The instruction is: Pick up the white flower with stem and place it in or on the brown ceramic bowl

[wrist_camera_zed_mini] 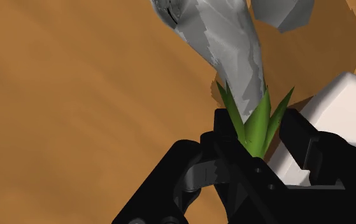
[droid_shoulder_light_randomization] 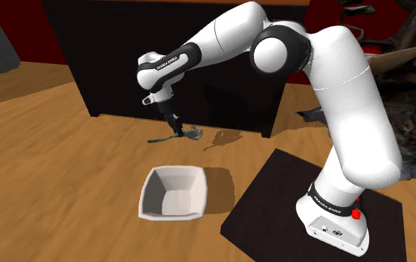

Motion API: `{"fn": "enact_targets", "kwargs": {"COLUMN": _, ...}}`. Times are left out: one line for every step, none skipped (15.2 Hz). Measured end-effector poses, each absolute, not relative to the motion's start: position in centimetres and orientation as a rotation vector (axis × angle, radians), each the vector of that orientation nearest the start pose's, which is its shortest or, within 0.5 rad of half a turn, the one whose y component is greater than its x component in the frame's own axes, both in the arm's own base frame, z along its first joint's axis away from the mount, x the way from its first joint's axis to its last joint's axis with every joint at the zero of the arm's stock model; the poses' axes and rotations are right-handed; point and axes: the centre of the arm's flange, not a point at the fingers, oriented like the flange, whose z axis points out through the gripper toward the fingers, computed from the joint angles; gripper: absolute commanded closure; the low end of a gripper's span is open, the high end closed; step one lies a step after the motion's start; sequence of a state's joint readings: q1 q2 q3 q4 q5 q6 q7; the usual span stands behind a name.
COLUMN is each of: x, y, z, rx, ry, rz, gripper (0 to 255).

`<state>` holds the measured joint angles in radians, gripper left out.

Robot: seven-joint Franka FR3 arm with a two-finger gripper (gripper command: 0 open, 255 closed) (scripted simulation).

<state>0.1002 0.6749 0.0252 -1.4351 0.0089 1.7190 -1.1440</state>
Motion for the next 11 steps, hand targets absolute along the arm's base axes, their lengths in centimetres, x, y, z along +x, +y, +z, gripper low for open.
{"fn": "enact_targets", "kwargs": {"x": 67.0, "y": 8.3, "z": 27.6, "rx": -2.332, "ry": -1.707, "rz": 0.482, "gripper": 255}}
{"fn": "enact_targets", "kwargs": {"x": 66.9, "y": 8.3, "z": 28.0, "rx": -2.332, "ry": -1.708, "rz": 0.481, "gripper": 255}}
{"fn": "enact_targets", "kwargs": {"x": 67.0, "y": 8.3, "z": 28.6, "rx": -2.332, "ry": -1.708, "rz": 0.482, "gripper": 255}}
{"fn": "enact_targets", "kwargs": {"x": 66.9, "y": 8.3, "z": 29.1, "rx": -2.332, "ry": -1.707, "rz": 0.482, "gripper": 255}}
{"fn": "enact_targets", "kwargs": {"x": 66.9, "y": 8.4, "z": 29.6, "rx": -2.332, "ry": -1.708, "rz": 0.482, "gripper": 255}}
{"fn": "enact_targets", "kwargs": {"x": 67.0, "y": 8.3, "z": 30.1, "rx": -2.332, "ry": -1.708, "rz": 0.481, "gripper": 255}}
{"fn": "enact_targets", "kwargs": {"x": 67.0, "y": 8.2, "z": 30.6, "rx": -2.332, "ry": -1.707, "rz": 0.482, "gripper": 255}}
{"fn": "enact_targets", "kwargs": {"x": 66.6, "y": 8.7, "z": 31.0, "rx": -2.332, "ry": -1.707, "rz": 0.482, "gripper": 255}}
{"fn": "enact_targets", "kwargs": {"x": 65.7, "y": 9.5, "z": 31.1, "rx": -2.332, "ry": -1.707, "rz": 0.481, "gripper": 255}}
{"fn": "enact_targets", "kwargs": {"x": 65.2, "y": 10.5, "z": 31.0, "rx": -2.332, "ry": -1.708, "rz": 0.481, "gripper": 255}}
{"fn": "enact_targets", "kwargs": {"x": 64.4, "y": 11.4, "z": 31.1, "rx": -2.331, "ry": -1.708, "rz": 0.482, "gripper": 255}}
